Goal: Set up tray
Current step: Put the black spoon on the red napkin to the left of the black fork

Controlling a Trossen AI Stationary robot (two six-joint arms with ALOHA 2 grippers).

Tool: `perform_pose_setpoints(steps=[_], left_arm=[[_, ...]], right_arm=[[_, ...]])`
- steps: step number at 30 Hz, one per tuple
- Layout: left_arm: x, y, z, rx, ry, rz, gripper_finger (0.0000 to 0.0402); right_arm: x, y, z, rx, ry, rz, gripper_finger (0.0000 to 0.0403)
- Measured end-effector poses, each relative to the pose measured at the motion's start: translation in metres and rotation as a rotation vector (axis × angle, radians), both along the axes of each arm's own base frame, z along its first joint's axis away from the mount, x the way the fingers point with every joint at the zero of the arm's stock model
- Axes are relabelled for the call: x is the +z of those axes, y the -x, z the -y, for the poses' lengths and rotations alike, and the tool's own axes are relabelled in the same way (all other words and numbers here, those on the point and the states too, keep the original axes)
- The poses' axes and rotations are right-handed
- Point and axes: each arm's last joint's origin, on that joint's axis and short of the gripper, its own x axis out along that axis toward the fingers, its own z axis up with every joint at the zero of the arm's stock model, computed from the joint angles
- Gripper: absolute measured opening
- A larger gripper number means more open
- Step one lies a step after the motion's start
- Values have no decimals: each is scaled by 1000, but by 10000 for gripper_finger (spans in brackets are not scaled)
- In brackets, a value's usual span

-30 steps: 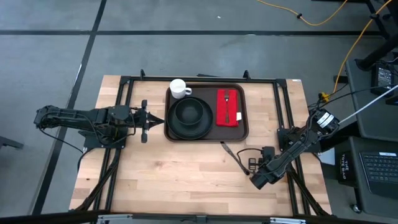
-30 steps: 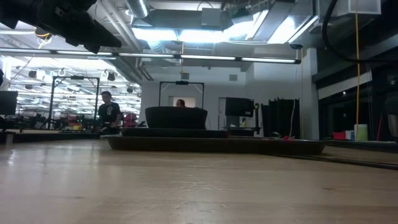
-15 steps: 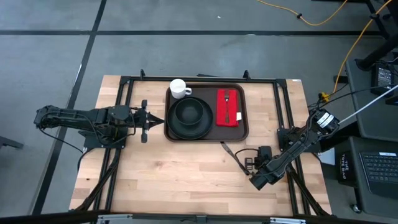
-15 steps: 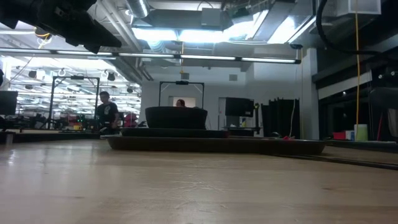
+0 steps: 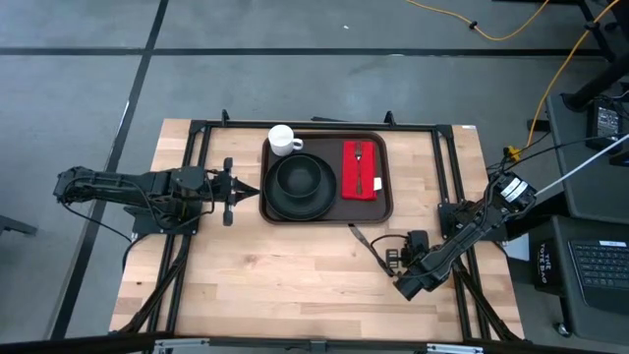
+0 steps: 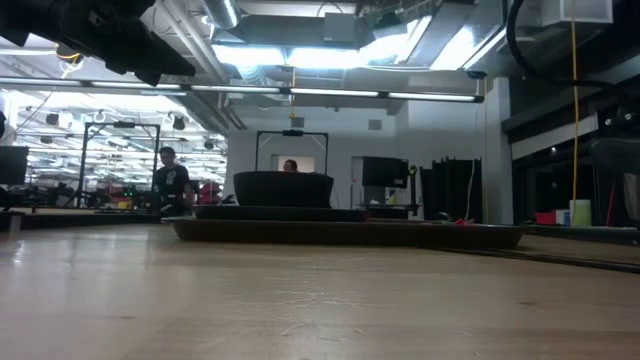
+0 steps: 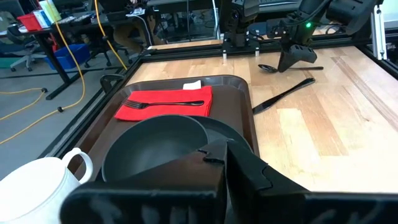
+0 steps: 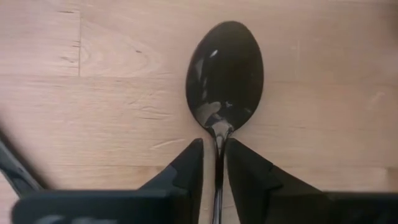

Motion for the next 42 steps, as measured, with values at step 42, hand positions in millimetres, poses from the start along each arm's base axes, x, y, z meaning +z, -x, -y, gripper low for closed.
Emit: perform_pose_setpoints(steps=[42], left_arm=[[0, 0, 0, 1, 0, 1, 3]], right_arm=[[44, 0, 11, 140, 79, 275, 8]])
